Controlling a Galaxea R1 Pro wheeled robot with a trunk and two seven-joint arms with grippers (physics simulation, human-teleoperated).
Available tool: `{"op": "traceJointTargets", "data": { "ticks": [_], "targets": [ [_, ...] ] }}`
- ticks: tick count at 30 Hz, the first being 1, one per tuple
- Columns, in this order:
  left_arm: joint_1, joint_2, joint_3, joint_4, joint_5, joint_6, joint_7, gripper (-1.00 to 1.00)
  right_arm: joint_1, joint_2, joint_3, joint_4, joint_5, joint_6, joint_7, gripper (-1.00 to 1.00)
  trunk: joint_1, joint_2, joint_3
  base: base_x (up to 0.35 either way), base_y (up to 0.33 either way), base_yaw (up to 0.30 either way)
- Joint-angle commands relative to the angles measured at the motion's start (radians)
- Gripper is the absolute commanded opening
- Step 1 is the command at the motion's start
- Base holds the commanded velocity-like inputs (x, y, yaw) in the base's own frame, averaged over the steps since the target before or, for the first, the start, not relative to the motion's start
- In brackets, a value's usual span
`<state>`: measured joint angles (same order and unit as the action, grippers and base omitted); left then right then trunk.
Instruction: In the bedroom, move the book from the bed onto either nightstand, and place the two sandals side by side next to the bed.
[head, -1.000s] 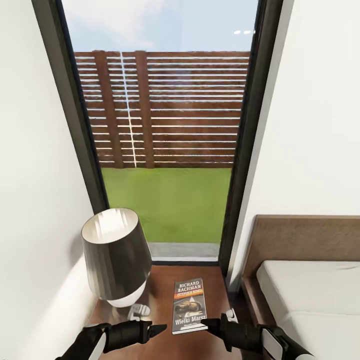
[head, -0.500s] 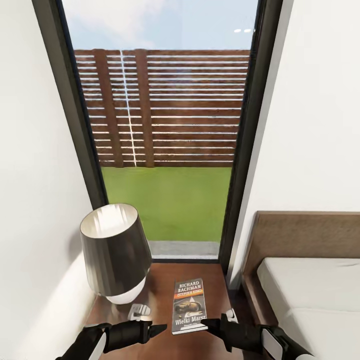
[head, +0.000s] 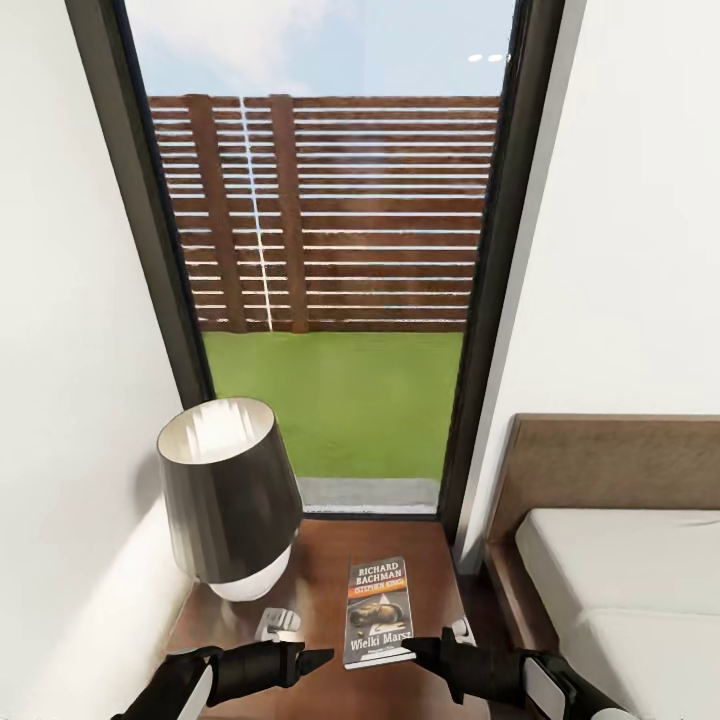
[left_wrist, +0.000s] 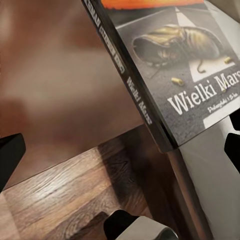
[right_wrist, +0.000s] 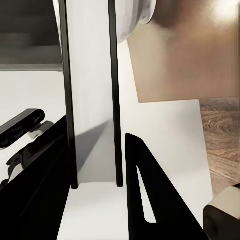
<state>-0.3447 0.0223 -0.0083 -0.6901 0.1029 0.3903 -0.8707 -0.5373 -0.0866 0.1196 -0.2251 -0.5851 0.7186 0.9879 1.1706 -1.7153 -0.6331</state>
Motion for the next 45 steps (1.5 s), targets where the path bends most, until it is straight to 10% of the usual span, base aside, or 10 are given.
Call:
{"op": "traceJointTargets", "data": {
  "ticks": [1,45],
  "targets": [
    [0.000,0.000,-0.001,0.000,0.009,0.010,-0.001,1.00,-0.001,-0.001,0.008,0.000,-0.012,0.006,0.000,-1.00,0.004,-0.008,-0.004,0.000,0.000,0.000],
    [0.000,-0.001,-0.002,0.000,0.009,0.010,-0.001,1.00,0.000,-0.001,0.008,0.000,-0.012,0.005,0.000,-1.00,0.173,-0.316,-0.142,0.000,0.000,0.000]
  ]
}}
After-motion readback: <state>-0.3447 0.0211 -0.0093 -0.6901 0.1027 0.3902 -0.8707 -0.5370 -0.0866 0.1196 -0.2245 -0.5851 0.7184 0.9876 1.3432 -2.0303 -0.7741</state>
